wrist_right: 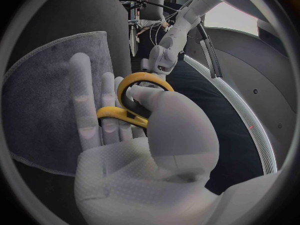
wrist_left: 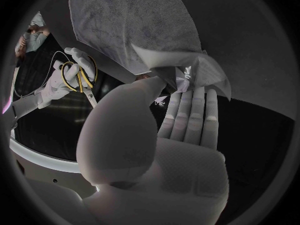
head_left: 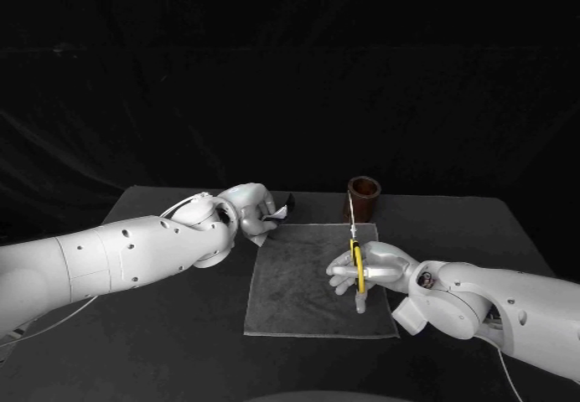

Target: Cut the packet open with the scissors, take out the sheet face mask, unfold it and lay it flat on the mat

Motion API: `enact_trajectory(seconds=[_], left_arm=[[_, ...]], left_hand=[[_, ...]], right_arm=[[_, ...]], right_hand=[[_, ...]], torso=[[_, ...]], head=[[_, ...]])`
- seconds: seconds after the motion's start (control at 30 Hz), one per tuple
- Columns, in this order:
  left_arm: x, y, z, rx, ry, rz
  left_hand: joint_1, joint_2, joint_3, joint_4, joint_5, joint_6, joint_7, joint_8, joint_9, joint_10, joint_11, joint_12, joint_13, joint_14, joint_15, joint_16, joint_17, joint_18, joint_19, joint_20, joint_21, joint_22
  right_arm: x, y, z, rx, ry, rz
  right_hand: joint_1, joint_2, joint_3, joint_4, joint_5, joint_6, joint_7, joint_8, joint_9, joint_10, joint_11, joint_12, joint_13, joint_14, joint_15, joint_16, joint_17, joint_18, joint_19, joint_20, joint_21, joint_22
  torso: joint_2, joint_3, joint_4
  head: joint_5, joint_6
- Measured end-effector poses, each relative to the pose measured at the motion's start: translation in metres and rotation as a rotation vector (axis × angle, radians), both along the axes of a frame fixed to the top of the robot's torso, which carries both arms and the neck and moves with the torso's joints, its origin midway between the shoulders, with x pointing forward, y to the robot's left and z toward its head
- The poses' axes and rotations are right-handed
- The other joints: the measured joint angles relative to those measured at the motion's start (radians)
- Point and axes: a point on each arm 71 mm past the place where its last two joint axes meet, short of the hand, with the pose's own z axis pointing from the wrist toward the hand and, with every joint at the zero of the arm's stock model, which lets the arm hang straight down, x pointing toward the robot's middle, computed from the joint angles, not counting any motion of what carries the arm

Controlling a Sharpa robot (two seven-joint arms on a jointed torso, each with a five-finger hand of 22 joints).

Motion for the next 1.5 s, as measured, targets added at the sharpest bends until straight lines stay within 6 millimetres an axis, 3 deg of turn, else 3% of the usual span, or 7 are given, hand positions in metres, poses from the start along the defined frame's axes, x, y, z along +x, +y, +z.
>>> enact_trajectory(seconds=[0.23, 0.37, 0.53, 0.8, 0.97, 1.27, 1.5], left_arm=[[-0.005, -0.004, 0.0, -0.004, 0.011, -0.018], [-0.007, -0.006, 0.0, -0.008, 0.018, -0.026], [-0.007, -0.012, -0.003, -0.002, 0.04, -0.036], [-0.008, -0.018, -0.014, 0.041, 0.102, -0.029], [-0.006, -0.016, -0.016, 0.057, 0.116, -0.009], [0.004, -0.006, -0.015, 0.031, 0.086, 0.067], [0.015, -0.003, -0.011, -0.003, 0.062, 0.126]], left_hand=[[0.005, 0.015, -0.156, 0.024, 0.0, -0.037, -0.01, -0.023, -0.01, -0.059, 0.016, -0.017, 0.0, -0.041, 0.018, -0.022, -0.014, 0.0, -0.01, 0.003, -0.004, -0.007], [0.054, 0.044, -0.3, 0.086, 0.0, -0.048, -0.012, -0.026, -0.013, -0.082, 0.022, -0.01, 0.002, -0.062, 0.025, -0.036, -0.022, -0.017, -0.025, 0.004, -0.014, -0.016], [0.063, 0.041, -0.434, 0.107, 0.0, -0.078, -0.017, -0.041, -0.019, -0.122, 0.035, -0.01, 0.002, -0.089, 0.037, -0.049, -0.03, -0.018, -0.045, 0.006, -0.026, -0.025], [0.039, 0.014, -0.646, 0.113, 0.0, -0.12, -0.023, -0.045, -0.02, -0.191, 0.055, -0.005, 0.002, -0.171, 0.058, -0.065, -0.049, -0.057, -0.115, 0.007, -0.067, -0.048], [0.04, 0.01, -0.663, 0.114, 0.0, -0.122, -0.025, -0.036, -0.017, -0.2, 0.06, 0.01, 0.005, -0.185, 0.062, -0.066, -0.053, -0.057, -0.129, 0.007, -0.074, -0.052], [0.026, 0.044, -0.576, 0.111, 0.0, -0.108, -0.023, 0.018, 0.0, -0.157, 0.03, 0.096, 0.017, -0.116, 0.033, 0.02, -0.035, -0.056, -0.041, 0.004, -0.024, -0.036], [0.024, 0.053, -0.559, 0.109, 0.0, -0.116, -0.023, 0.035, 0.003, -0.143, 0.019, 0.156, 0.024, -0.077, 0.012, 0.103, -0.008, -0.032, 0.008, 0.001, 0.008, -0.024]], right_arm=[[0.0, -0.001, -0.001, -0.009, 0.002, -0.003], [0.0, -0.002, -0.001, -0.013, 0.003, -0.007], [0.0, -0.002, -0.001, -0.016, 0.003, -0.008], [0.0, -0.002, -0.001, -0.018, 0.004, -0.009], [0.0, -0.003, -0.001, -0.02, 0.004, -0.012], [0.0, -0.003, -0.001, -0.02, 0.004, -0.011], [-0.001, -0.003, -0.001, -0.021, 0.004, -0.01]], right_hand=[[0.0, 0.0, 0.001, -0.002, 0.0, -0.002, 0.002, 0.0, 0.0, 0.0, 0.0, 0.0, 0.0, 0.0, 0.0, -0.004, 0.001, 0.0, 0.0, 0.0, 0.0, 0.0], [0.0, 0.0, 0.001, -0.005, 0.0, -0.003, 0.003, 0.0, 0.0, 0.0, 0.0, 0.0, 0.0, 0.0, 0.0, -0.004, 0.0, 0.0, 0.0, 0.0, 0.0, 0.0], [0.0, 0.0, 0.001, -0.005, 0.0, -0.003, 0.003, 0.0, -0.001, 0.0, 0.0, 0.0, 0.0, 0.0, 0.0, -0.004, 0.0, 0.0, 0.0, 0.0, 0.0, 0.0], [0.0, 0.0, -0.001, -0.006, 0.0, -0.003, 0.003, 0.0, 0.0, 0.0, 0.0, 0.0, 0.0, 0.0, 0.0, -0.004, 0.002, 0.0, 0.0, 0.0, -0.004, 0.0], [0.0, 0.0, -0.001, -0.006, 0.0, -0.003, 0.003, 0.0, 0.0, 0.0, 0.0, 0.0, 0.0, 0.0, 0.0, -0.005, 0.002, 0.0, 0.0, 0.0, -0.004, 0.0], [0.0, 0.0, -0.002, -0.008, 0.0, -0.003, 0.003, 0.0, 0.0, 0.0, 0.0, 0.0, 0.0, 0.0, 0.0, -0.003, 0.002, 0.0, 0.0, 0.0, -0.004, -0.002], [0.0, 0.0, -0.003, -0.008, 0.0, -0.002, 0.002, 0.0, 0.0, 0.0, 0.0, 0.0, 0.0, 0.0, 0.0, -0.003, 0.003, 0.0, 0.0, 0.0, -0.004, -0.002]], torso=[[0.001, -0.0009, 0.0012], [0.001, -0.0012, 0.0015], [0.001, -0.0012, 0.0016], [0.001, -0.0012, 0.0009], [0.001, -0.0008, 0.0006], [0.001, -0.0003, 0.0009], [0.001, -0.0008, 0.0005]], head=[[-0.008, 0.0], [-0.009, -0.003], [-0.01, -0.003], [-0.01, -0.006], [-0.013, -0.008], [-0.012, -0.005], [-0.015, -0.005]])
